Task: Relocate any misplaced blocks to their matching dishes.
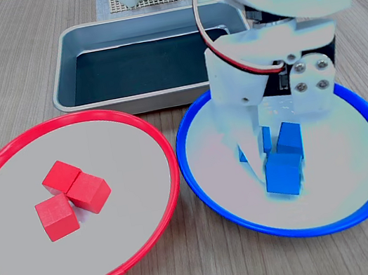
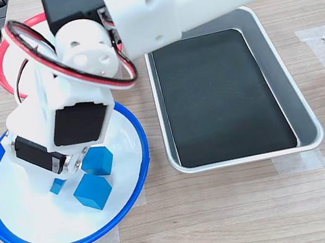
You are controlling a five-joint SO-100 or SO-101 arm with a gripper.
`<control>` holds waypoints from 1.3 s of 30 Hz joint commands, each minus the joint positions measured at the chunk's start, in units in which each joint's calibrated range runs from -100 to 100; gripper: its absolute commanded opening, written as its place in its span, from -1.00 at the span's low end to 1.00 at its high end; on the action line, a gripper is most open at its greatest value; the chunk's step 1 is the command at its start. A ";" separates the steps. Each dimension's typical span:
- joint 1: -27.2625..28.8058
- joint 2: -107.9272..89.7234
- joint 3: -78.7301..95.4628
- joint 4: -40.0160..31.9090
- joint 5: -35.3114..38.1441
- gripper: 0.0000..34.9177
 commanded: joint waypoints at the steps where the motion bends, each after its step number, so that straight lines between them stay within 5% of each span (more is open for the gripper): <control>1: -1.12 -0.37 -2.79 1.81 0.63 -0.94; 14: -0.75 -1.64 -4.34 7.59 1.90 -0.46; 23: 1.51 -8.21 -4.34 9.99 2.88 -0.41; 32: 4.81 -29.11 17.05 7.59 3.27 -0.51; 39: 5.18 -57.17 54.83 -7.35 -0.24 -0.98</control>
